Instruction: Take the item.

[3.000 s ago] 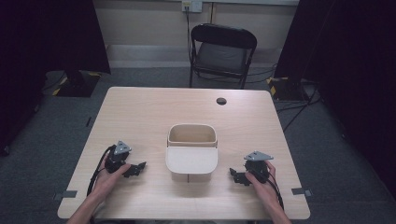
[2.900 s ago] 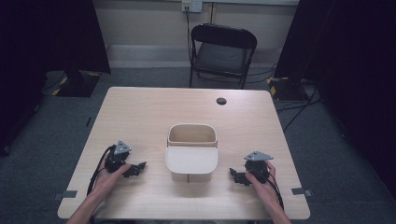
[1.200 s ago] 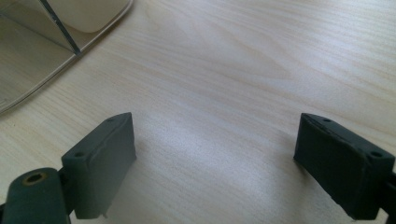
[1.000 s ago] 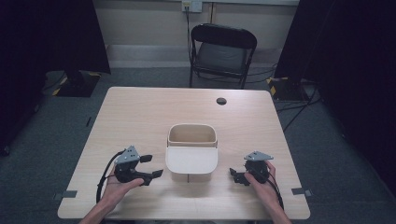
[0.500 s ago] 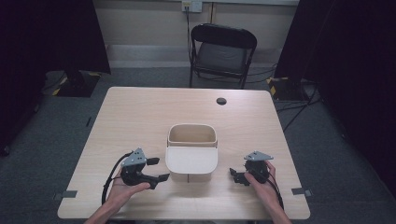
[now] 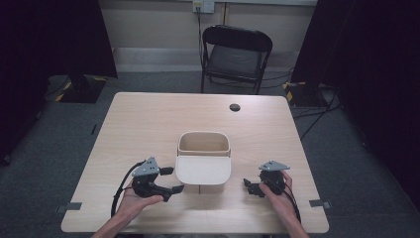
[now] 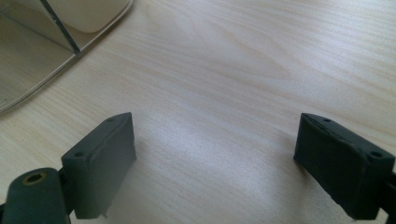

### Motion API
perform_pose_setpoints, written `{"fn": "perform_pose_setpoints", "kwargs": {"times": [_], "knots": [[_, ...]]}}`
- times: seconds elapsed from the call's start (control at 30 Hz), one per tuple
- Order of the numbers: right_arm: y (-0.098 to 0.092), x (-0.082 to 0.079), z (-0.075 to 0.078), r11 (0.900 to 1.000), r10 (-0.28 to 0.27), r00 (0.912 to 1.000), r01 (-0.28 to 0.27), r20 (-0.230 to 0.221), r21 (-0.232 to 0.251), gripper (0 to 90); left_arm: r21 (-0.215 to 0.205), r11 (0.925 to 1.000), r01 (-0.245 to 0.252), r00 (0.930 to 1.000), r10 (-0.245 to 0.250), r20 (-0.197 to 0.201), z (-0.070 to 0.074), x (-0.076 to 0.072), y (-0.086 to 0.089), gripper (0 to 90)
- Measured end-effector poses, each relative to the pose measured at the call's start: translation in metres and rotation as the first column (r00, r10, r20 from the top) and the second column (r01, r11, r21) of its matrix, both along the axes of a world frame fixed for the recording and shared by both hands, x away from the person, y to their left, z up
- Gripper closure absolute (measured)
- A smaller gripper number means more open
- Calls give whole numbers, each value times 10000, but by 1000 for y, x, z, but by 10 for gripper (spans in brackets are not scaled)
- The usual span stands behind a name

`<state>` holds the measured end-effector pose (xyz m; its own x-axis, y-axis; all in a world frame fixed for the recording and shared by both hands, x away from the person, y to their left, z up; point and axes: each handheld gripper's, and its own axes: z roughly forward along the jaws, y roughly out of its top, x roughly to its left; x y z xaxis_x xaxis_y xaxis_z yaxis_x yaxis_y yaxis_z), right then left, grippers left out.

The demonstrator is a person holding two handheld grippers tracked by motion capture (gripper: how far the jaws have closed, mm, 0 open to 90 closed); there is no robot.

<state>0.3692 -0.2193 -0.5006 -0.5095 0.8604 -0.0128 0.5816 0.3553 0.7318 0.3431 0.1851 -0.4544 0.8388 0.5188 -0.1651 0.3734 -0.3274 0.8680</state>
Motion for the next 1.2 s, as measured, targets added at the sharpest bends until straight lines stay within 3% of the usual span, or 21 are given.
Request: {"fn": "perform_pose_setpoints", "kwargs": {"times": [0.47, 1.2], "knots": [[0, 0, 0, 10000, -4, 10000, 4, -1, 5, 116, 130, 9999, -5, 9999, 3, 161, 4, 1, -5, 225], [0, 0, 0, 10000, -6, 10000, 6, -6, 2, 116, -164, 9998, -56, 9996, 60, 266, 11, 1, -5, 250]]}}
